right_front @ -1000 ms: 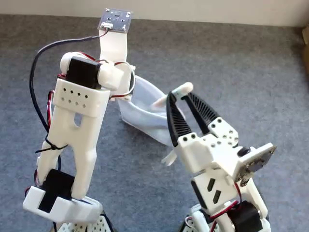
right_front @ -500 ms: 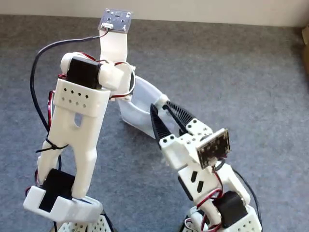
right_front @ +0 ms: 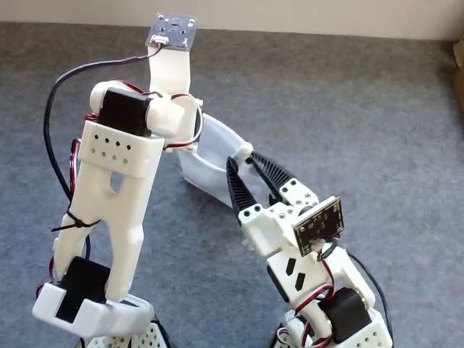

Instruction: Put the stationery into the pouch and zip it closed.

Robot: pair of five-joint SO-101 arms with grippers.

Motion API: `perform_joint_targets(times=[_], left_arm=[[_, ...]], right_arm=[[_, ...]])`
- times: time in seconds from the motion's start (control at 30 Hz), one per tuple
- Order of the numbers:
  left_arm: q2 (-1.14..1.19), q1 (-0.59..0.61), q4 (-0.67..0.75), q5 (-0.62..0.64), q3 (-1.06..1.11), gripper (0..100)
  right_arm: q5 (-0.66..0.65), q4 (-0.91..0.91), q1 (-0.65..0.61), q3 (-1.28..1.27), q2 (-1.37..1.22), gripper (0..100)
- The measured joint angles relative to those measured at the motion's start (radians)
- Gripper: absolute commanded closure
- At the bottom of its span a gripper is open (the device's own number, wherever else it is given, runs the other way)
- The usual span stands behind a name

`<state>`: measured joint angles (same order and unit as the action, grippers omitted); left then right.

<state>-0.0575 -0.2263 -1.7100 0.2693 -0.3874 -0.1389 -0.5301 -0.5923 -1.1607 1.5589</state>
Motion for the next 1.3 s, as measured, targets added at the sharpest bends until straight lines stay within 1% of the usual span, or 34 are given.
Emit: perform_joint_targets(times=[0.17, 0.43, 0.6, 0.93, 1.07, 1.3], left_arm=[[0.005, 0.0, 0.0, 0.002, 0.0, 94], [0.009, 0.002, 0.0, 0.002, 0.0, 94], [0.009, 0.002, 0.0, 0.002, 0.0, 94], [0.009, 0.002, 0.0, 0.002, 0.0, 94], [0.009, 0.002, 0.0, 0.002, 0.0, 94], [0.009, 0.018, 0.0, 0.002, 0.0, 94]], right_arm=[[0.0, -0.014, 0.032, 0.009, 0.003, 81.5], [0.0, -0.235, 0.052, 0.1, 0.155, 81.5], [0.0, -0.341, 0.054, 0.106, 0.238, 81.5], [0.0, -0.568, 0.055, 0.107, 0.262, 81.5], [0.0, -0.614, 0.055, 0.107, 0.262, 81.5], [0.0, -0.615, 0.055, 0.107, 0.262, 81.5]])
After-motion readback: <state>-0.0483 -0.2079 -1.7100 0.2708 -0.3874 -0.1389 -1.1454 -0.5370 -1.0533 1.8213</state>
